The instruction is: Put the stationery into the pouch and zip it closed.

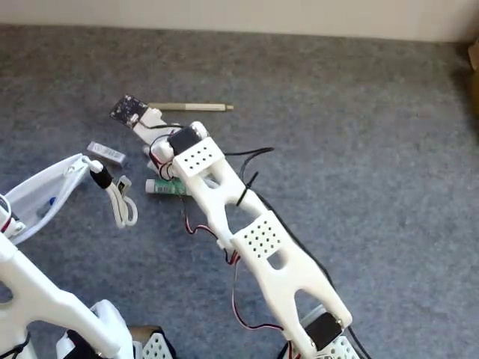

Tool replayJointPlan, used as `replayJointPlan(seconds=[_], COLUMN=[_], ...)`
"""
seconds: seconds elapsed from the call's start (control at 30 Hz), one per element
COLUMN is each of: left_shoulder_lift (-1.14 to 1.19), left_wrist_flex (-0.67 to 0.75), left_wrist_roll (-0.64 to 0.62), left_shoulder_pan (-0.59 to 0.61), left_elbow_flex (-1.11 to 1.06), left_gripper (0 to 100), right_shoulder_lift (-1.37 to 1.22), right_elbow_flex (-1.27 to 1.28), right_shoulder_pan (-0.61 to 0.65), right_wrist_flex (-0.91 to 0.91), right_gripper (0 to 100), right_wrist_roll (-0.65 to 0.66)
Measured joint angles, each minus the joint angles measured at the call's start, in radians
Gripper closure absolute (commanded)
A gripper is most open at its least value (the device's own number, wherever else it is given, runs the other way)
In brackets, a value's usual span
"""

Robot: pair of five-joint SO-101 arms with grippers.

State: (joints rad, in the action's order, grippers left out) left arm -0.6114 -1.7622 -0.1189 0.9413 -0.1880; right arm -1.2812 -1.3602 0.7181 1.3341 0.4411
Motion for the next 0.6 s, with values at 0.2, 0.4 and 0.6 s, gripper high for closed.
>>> replayJointPlan(seconds=[0.2,0.4,0.6], left_shoulder_lift=[0.000,0.000,0.000], left_wrist_flex=[0.000,0.000,0.000], left_wrist_roll=[0.000,0.000,0.000], left_shoulder_pan=[0.000,0.000,0.000], left_elbow_flex=[0.000,0.000,0.000], left_gripper=[99,99,99], right_shoulder_lift=[0.005,-0.002,-0.008], right_elbow_flex=[-0.003,-0.115,-0.201], right_shoulder_pan=[-0.017,-0.031,-0.061], right_wrist_flex=[0.104,0.305,0.413], right_gripper=[97.4,97.4,97.4], right_wrist_roll=[0.000,0.002,0.005])
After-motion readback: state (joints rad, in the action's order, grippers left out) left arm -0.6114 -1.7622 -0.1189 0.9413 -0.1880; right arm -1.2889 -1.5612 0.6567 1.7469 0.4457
